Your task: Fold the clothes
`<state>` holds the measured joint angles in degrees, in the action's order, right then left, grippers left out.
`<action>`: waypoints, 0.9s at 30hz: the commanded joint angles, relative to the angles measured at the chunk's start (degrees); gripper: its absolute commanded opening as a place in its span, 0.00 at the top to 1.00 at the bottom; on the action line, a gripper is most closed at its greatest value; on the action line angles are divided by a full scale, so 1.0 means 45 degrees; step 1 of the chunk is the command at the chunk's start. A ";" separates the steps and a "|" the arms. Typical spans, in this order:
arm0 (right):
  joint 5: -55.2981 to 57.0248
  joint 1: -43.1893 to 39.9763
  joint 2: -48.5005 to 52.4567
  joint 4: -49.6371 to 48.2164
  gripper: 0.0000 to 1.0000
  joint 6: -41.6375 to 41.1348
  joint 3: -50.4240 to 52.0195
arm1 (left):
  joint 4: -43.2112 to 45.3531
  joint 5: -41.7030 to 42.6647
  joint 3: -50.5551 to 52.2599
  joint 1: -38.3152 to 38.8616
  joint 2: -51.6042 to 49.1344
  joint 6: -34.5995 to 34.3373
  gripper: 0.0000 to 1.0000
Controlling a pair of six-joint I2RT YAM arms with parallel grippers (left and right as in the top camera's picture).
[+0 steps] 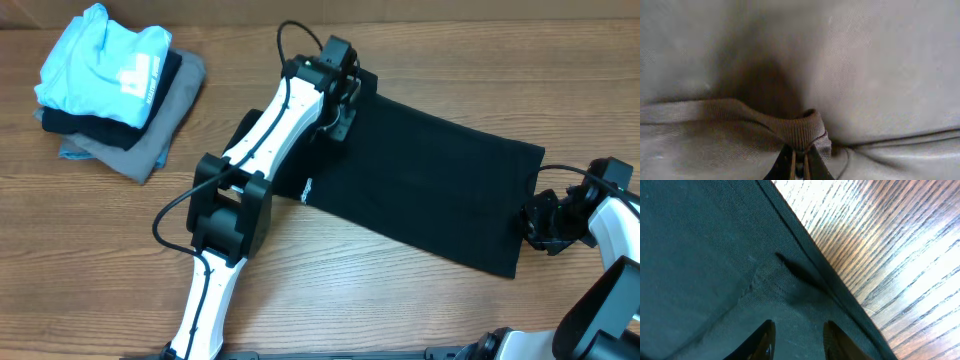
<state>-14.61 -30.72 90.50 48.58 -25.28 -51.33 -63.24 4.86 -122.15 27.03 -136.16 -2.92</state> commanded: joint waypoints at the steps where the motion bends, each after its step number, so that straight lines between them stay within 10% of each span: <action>1: -0.0010 -0.0049 -0.0010 -0.0049 0.65 -0.0005 -0.0277 | -0.0010 -0.0097 -0.0389 0.0097 0.0039 -0.0117 0.96; 5: -0.0010 -0.0049 -0.0010 -0.0053 0.60 -0.0005 -0.0277 | -0.0228 -0.0199 -0.0379 0.0092 0.0029 -0.0112 0.45; 7: -0.0010 -0.0049 -0.0010 -0.0049 0.56 -0.0005 -0.0277 | -0.0510 -0.0500 -0.0379 0.0092 0.0029 -0.0058 0.35; 19: 0.0651 -0.0024 -0.0010 0.0947 0.47 -0.0010 0.0034 | -0.4614 -0.5226 -0.0393 -0.0894 0.0039 -0.0651 0.40; 27: 0.0656 0.0316 -0.0010 0.0311 0.42 -0.0005 0.1137 | -0.4663 -0.3079 -0.0209 -0.2584 0.0034 -0.0563 0.42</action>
<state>-12.38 -29.91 90.50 50.98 -25.26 -47.99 -84.82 -13.69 -122.91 18.24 -136.16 -4.58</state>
